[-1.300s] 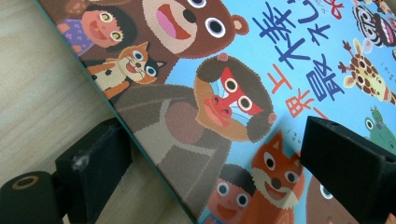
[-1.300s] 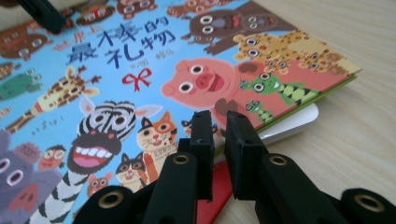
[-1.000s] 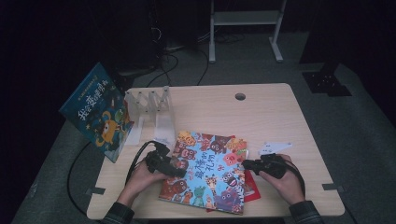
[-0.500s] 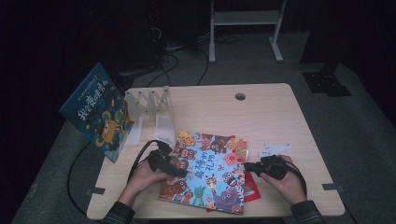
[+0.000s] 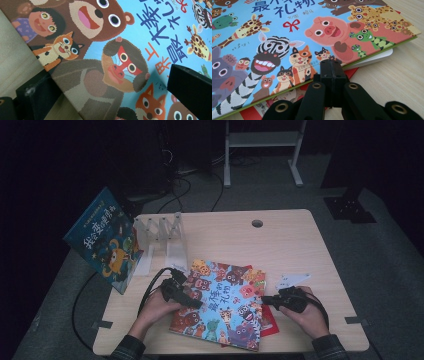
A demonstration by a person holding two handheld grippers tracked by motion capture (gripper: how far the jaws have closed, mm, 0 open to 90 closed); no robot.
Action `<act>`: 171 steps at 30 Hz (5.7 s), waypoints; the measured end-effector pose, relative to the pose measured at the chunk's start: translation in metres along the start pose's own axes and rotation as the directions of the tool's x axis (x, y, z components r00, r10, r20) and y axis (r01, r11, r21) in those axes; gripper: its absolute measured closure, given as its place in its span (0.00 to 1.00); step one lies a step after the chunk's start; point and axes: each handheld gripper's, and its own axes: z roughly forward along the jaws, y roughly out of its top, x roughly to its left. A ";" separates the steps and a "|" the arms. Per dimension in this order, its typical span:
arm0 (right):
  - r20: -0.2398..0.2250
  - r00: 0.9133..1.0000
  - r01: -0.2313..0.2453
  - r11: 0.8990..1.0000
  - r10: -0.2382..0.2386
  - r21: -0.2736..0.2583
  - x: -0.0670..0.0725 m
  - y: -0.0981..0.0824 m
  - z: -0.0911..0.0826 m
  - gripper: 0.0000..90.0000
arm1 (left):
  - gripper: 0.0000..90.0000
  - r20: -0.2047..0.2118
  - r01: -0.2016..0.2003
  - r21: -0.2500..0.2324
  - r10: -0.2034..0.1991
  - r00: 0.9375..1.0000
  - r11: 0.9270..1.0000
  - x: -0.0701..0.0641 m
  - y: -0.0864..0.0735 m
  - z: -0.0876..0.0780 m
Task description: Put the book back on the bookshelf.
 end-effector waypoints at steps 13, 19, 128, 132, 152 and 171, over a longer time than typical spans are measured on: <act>-0.010 1.000 -0.003 1.000 0.004 0.004 -0.001 -0.001 0.000 0.99 | 0.01 0.032 -0.005 -0.064 0.007 0.999 0.998 -0.006 0.006 -0.016; -0.030 0.999 -0.011 1.000 0.012 0.006 0.000 -0.002 -0.001 0.99 | 0.03 0.040 -0.016 -0.106 0.020 0.999 0.994 -0.012 0.012 -0.027; -0.101 0.995 0.023 0.998 -0.017 0.052 -0.002 -0.022 -0.009 0.98 | 0.74 0.138 -0.050 -0.052 0.056 0.989 0.997 -0.077 0.127 -0.070; -0.105 0.994 0.022 0.999 -0.017 0.047 -0.001 -0.020 -0.009 0.98 | 0.74 0.127 -0.049 -0.059 0.056 0.990 0.997 -0.078 0.127 -0.069; -0.105 0.994 0.030 0.999 -0.025 0.043 -0.001 -0.020 -0.008 0.95 | 0.78 0.107 -0.054 -0.040 0.058 0.993 0.998 -0.093 0.139 -0.074; 0.136 0.982 -0.087 0.957 0.129 -0.278 -0.041 -0.037 -0.052 0.55 | 0.87 0.158 -0.096 -0.008 0.096 0.983 0.995 -0.110 0.151 -0.081</act>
